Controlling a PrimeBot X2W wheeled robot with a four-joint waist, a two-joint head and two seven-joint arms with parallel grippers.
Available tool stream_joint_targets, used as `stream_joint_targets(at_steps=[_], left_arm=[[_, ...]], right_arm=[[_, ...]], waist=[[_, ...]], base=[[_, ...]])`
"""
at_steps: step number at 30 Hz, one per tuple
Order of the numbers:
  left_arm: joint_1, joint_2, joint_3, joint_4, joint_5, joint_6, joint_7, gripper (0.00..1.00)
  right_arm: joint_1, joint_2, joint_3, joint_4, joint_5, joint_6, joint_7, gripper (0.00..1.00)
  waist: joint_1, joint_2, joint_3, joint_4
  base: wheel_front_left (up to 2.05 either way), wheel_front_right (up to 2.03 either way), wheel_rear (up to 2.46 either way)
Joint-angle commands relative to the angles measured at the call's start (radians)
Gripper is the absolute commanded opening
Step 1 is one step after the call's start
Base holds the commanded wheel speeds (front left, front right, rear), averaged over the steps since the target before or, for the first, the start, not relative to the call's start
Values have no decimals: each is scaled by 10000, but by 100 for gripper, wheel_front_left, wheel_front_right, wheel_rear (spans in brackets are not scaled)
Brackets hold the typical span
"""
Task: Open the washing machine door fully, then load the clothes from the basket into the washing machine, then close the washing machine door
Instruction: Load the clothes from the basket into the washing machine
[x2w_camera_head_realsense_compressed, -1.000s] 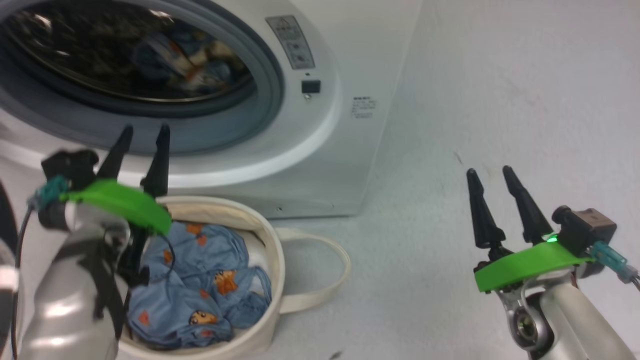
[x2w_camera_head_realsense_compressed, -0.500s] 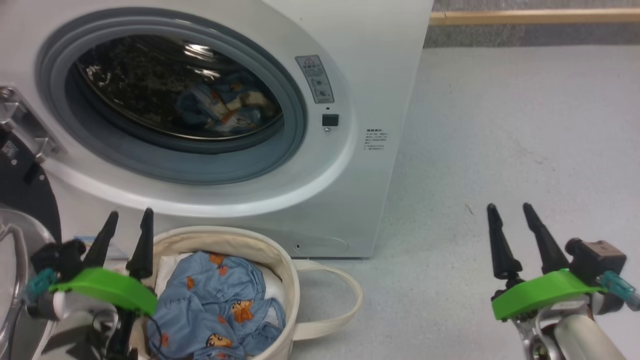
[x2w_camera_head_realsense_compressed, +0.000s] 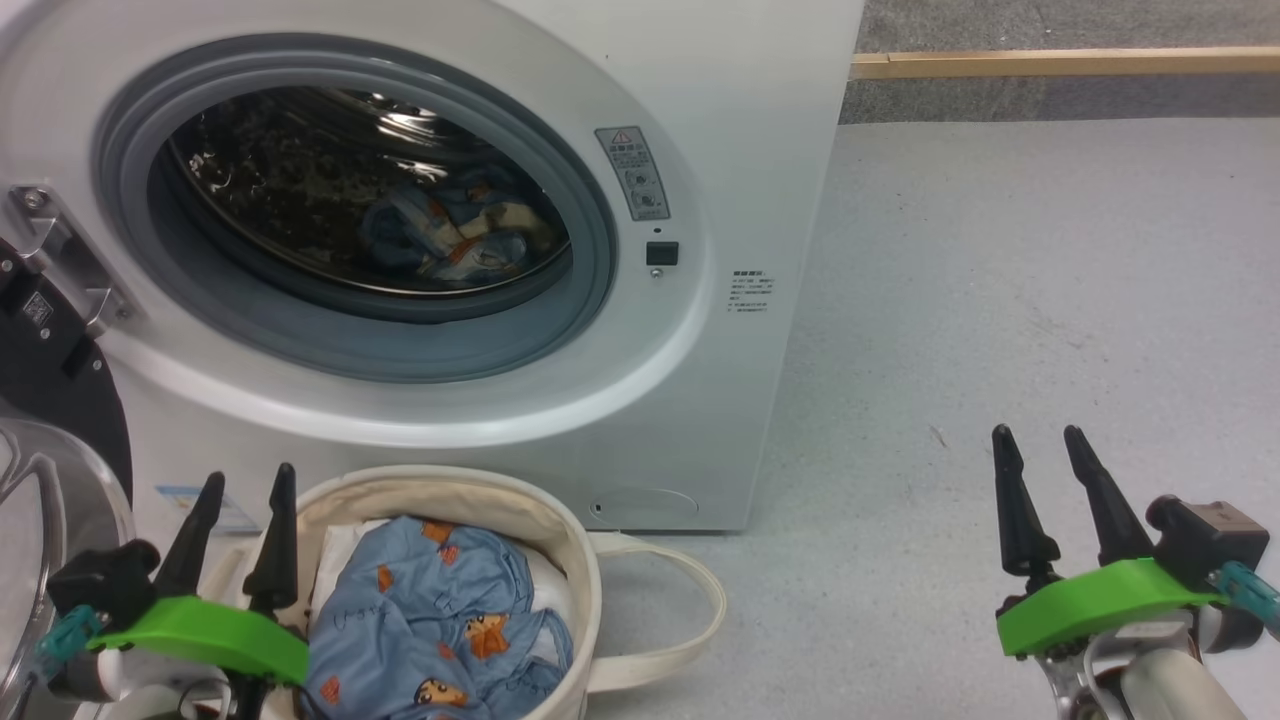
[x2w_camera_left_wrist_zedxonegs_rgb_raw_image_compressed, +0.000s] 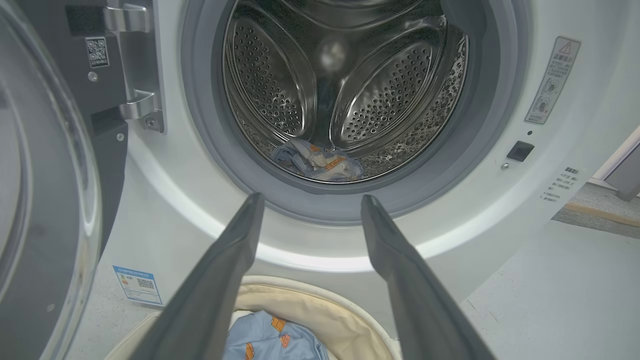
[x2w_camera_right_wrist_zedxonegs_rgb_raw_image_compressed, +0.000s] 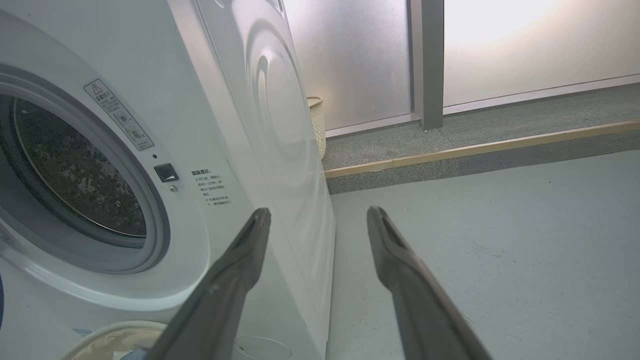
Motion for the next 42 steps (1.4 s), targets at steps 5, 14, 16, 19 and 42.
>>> stream_joint_targets(at_steps=[5,14,16,19,42], left_arm=[[-289,153,512,-483,111,18,-120,100],[-209,31,692,-422,144,18,-120,100],[-198,11,711,-429,164,18,-120,100],[-190,-3,735,-446,181,18,-120,100],[-342,-117,429,307,-226,18,-120,100]], right_arm=[[-242,14,31,-376,-141,6,-124,100],[-262,9,137,-460,-161,6,-124,100],[-259,-1,154,-468,-147,6,-124,100],[-265,-12,169,-482,-131,6,-124,100],[-576,17,382,-373,26,6,-124,100]], waist=[[0,-1,80,33],[0,-1,10,77],[0,-1,10,88],[0,-1,28,91],[0,-1,503,-54]], base=[[0,0,0],[0,0,0],[0,0,0],[0,0,0],[0,0,0]])
